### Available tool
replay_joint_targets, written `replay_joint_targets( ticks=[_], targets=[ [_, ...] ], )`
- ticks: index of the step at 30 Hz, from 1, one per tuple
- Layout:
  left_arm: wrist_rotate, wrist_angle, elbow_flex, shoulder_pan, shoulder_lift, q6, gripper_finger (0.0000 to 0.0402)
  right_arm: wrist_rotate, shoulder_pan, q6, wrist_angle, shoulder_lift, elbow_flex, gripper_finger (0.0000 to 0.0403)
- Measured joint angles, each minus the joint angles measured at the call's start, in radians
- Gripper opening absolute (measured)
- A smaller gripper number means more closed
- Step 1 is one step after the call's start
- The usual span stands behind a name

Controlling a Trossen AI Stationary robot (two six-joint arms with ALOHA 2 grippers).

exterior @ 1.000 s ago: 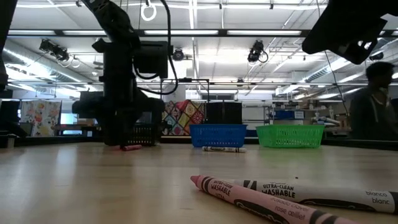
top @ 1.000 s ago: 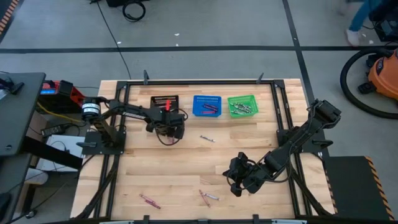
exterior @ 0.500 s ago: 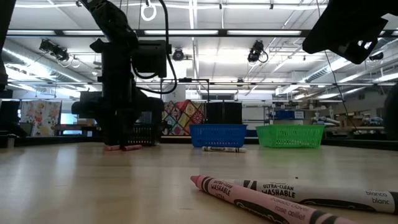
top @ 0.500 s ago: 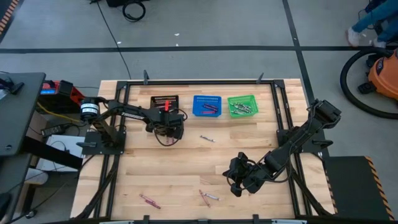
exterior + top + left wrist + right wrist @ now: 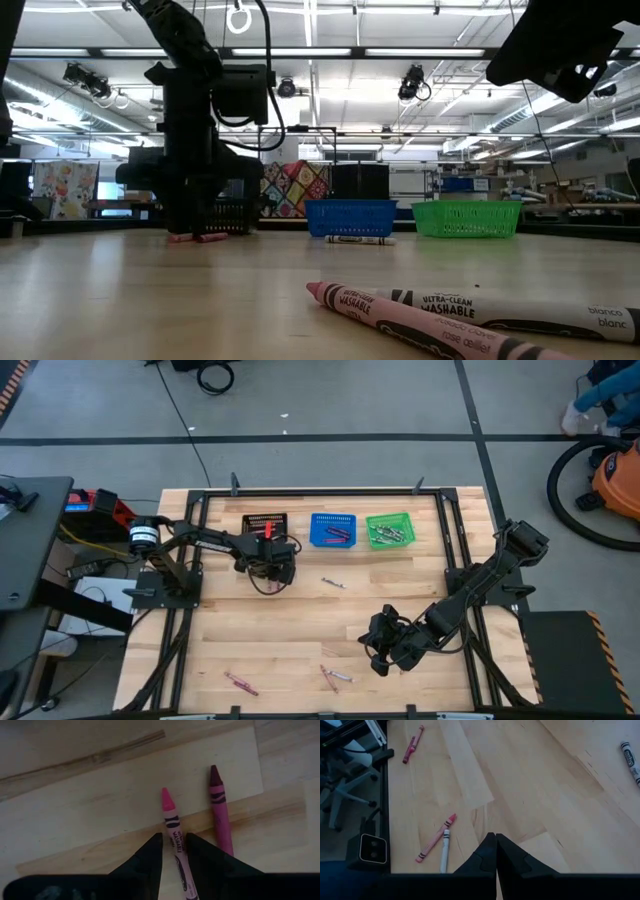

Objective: Sort crayons
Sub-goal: Put the pink crayon into the black bin

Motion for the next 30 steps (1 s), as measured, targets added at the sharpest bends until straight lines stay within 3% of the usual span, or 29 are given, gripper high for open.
replay_joint_targets(
  ticks=[14,25,30],
  targets=[
    [0.006,-0.019,0.001,-0.002,0.002,0.036,0.0096,-0.001,0.0,0.007,0.0,0.0,0.0,0.001],
    [0.006,-0.027,0.0,-0.002,0.002,0.06,0.0032,-0.001,0.0,0.007,0.0,0.0,0.0,0.001],
    [0.006,-0.027,0.0,-0.002,0.002,0.087,0.0028,-0.001,0.0,0.006,0.0,0.0,0.0,0.001]
  ],
)
